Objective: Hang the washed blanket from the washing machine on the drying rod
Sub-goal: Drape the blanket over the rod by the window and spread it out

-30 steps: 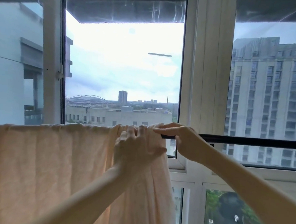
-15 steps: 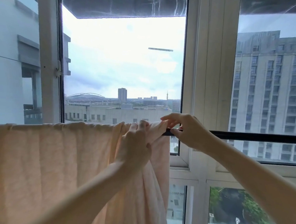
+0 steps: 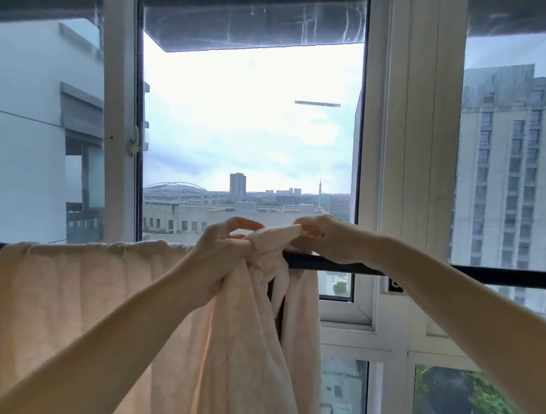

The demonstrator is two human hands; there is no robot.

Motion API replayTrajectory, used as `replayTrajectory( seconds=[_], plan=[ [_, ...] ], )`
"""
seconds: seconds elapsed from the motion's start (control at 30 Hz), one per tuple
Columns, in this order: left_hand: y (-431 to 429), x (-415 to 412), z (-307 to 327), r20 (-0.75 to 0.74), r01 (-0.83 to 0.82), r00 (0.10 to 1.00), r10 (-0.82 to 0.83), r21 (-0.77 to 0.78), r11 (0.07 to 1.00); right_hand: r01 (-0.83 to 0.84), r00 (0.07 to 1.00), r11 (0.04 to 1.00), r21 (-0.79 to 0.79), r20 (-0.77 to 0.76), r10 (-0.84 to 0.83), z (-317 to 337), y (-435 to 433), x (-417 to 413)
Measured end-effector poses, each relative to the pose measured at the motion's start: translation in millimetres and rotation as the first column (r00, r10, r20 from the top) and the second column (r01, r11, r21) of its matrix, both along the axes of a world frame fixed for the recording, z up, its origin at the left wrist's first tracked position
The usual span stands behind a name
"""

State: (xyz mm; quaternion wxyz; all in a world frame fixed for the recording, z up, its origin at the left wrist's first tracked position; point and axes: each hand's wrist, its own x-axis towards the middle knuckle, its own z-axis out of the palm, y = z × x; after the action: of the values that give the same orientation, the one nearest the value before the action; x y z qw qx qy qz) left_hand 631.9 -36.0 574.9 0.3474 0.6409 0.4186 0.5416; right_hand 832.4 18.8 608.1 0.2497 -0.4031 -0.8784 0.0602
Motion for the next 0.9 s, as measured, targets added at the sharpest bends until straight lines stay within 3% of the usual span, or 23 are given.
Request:
replayTrajectory(
  seconds=[0.2,0.43,0.6,0.7,0.8,0.9],
  plan=[
    [1.9,-24.2,6.2,0.056,0.005,0.998,-0.003,-0.03,1.0,-0.018,0.99,0.982,-0.186,-0.139,-0.009,7.2,17.9,-26.1],
    [8.5,-46.7,5.7,-0.028,-0.117,0.993,0.115,-0.065,0.991,0.069,0.986,0.982,-0.174,-0.139,-0.094,19.5,35.1,-62.9],
    [13.1,-57.2,1.8,-0.007,-0.111,0.994,0.112,-0.176,0.978,0.06,0.998,0.998,-0.036,-0.016,-0.061,22.0,43.5,-82.9],
    [12.4,-57.3,0.6,-0.095,-0.077,0.993,0.066,-0.113,0.991,0.056,0.997,0.995,0.08,0.039,-0.06,16.9,48.2,-86.6],
    [12.8,-58.6,1.9,-0.08,-0.079,0.994,0.07,-0.106,0.991,0.034,0.998,0.965,0.262,-0.051,-0.021,17.7,41.6,-81.1],
    [16.0,-59.8,4.0,-0.033,-0.103,0.994,0.1,-0.137,0.985,-0.046,0.978,0.958,0.282,-0.183,0.101,16.3,24.5,-74.0]
  ],
)
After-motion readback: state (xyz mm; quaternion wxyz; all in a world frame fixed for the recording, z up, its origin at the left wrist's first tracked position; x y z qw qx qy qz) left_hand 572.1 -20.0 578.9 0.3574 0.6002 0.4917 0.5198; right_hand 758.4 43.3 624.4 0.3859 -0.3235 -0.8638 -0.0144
